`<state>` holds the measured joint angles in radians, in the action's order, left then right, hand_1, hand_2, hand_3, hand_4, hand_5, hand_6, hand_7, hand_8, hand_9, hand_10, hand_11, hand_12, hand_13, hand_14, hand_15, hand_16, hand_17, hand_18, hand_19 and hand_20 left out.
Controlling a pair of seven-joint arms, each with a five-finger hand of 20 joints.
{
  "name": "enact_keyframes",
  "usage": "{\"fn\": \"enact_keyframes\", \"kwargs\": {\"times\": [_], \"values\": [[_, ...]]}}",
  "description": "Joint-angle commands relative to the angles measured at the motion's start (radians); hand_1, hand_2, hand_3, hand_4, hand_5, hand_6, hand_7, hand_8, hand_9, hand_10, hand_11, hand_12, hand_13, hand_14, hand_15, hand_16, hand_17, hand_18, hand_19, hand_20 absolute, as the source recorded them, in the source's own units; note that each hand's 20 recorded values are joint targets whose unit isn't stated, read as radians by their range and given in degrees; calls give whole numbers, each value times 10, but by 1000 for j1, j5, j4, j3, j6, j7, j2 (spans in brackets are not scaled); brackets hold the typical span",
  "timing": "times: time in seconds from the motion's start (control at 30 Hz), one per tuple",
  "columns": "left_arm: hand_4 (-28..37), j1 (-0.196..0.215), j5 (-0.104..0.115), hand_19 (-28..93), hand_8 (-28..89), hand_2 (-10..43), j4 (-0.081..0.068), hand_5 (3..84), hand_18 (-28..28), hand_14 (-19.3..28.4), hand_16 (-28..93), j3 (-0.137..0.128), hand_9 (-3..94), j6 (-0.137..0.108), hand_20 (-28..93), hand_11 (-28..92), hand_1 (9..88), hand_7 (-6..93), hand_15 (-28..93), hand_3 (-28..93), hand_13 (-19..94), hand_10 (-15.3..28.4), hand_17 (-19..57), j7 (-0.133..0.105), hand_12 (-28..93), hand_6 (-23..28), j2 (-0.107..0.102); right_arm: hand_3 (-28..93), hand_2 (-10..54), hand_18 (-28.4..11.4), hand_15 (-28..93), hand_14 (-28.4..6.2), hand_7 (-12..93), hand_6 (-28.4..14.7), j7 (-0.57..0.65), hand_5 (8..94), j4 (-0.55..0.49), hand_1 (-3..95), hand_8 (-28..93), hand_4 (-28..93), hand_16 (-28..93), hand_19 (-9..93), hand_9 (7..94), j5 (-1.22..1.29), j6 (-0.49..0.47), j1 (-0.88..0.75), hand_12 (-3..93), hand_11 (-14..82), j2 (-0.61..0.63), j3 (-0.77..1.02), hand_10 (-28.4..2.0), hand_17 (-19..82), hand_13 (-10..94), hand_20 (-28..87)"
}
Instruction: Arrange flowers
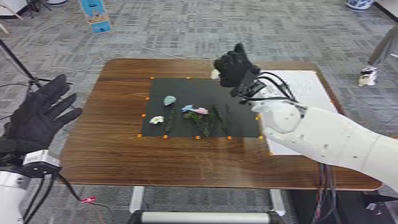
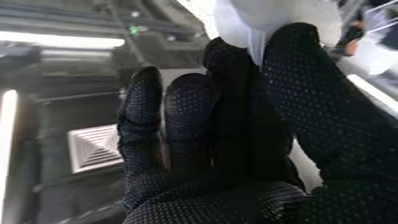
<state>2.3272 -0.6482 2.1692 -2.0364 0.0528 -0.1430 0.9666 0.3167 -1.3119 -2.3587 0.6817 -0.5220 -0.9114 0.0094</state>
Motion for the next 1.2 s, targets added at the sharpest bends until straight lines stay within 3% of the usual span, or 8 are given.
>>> {"fn": "enact_keyframes", "kwargs": {"times": [0.03,1.2], "values": [[-283,3,5,364,-89,-93,7,227,204,129,43,-1,167,-1,62,101,301,151,88,523,124,86,-125,1,179,17,1,815,-95,-170,738,-81,539,39,-45,675,55,485,47,-283,504,720,671,-40,-46,45,616,374,-17,-88,-79,234,553,508],[-283,-12,6,367,-90,-91,0,227,205,130,39,5,167,6,61,105,303,153,95,520,124,85,-126,9,174,17,-5,797,-95,-165,708,-65,506,59,-52,715,90,481,-7,-283,504,693,666,-65,-168,23,599,340,-33,-163,-68,215,535,507]]}}
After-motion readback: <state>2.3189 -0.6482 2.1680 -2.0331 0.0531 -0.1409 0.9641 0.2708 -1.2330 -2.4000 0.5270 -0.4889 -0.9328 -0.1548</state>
